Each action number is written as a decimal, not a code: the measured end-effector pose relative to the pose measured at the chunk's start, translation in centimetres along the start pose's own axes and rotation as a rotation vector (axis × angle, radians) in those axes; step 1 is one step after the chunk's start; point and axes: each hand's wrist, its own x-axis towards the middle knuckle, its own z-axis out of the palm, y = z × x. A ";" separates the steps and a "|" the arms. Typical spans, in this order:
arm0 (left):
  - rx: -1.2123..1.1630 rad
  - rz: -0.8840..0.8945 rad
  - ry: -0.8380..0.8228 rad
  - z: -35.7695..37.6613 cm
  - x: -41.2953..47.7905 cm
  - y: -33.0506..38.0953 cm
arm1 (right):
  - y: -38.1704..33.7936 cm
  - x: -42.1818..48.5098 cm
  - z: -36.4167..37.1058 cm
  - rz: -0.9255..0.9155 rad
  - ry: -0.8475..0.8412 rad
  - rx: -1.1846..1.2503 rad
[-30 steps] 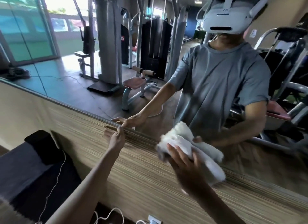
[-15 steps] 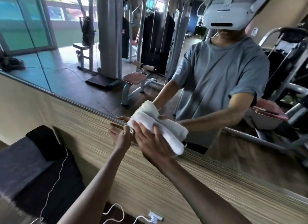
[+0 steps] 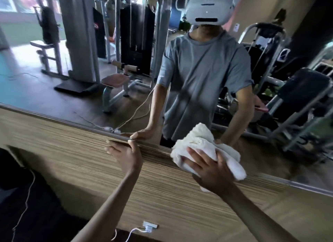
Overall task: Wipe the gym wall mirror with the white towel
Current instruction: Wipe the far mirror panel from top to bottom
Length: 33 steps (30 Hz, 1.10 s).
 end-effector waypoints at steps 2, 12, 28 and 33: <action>-0.023 -0.006 -0.016 1.2 -1.6 0.2 | -1.8 1.4 0.1 0.063 0.033 0.043; -0.028 0.001 0.021 5.8 -8.0 1.3 | 1.4 -1.2 1.7 -0.064 0.162 0.070; -0.028 0.242 -0.048 14.5 -19.9 -0.2 | 6.9 -11.2 2.9 0.156 0.134 0.303; -0.077 0.284 0.032 15.0 -20.1 0.2 | 9.5 -14.0 2.2 0.112 0.230 0.114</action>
